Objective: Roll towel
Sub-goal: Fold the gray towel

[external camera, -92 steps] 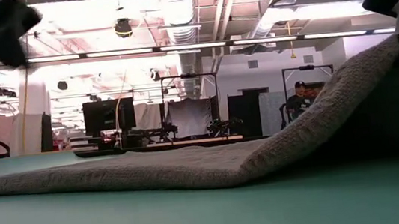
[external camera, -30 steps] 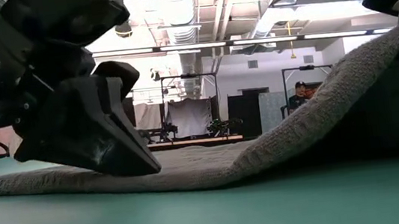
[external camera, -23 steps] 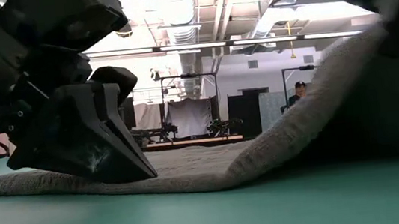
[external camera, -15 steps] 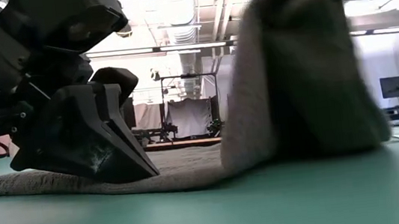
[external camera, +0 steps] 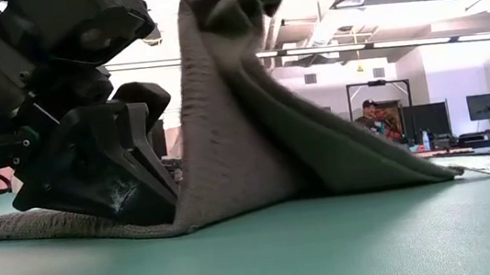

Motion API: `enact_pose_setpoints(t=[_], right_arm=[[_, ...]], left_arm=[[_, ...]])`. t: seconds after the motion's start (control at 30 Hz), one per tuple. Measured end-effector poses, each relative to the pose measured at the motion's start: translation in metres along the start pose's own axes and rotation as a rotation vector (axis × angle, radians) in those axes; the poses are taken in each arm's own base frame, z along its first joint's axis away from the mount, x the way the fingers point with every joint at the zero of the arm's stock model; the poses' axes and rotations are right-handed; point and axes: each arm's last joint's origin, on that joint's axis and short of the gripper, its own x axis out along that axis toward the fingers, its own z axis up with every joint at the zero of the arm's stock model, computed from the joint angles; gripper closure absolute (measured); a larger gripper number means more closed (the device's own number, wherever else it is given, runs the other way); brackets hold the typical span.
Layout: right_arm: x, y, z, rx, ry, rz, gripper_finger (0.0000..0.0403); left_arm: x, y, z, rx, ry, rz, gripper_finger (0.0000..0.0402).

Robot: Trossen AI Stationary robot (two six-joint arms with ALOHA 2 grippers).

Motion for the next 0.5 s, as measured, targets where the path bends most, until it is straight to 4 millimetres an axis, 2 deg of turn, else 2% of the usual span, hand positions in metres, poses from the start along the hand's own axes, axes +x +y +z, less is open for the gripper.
enact_pose_setpoints(t=[0.2, 0.4, 0.5], right_arm=[[0.010, -0.013, 0.005, -0.037, -0.048, 0.044, 0.0386], [0.040, -0.020, -0.003, -0.074, -0.055, 0.107, 0.0386], [0.045, -0.025, -0.004, -0.082, -0.057, 0.100, 0.0386]], left_arm=[[0.000, 0.000, 0.000, 0.040, -0.001, 0.009, 0.0401], [0.000, 0.000, 0.000, 0.083, 0.001, 0.011, 0.0401], [0.000, 0.000, 0.000, 0.094, 0.000, 0.010, 0.0401]])
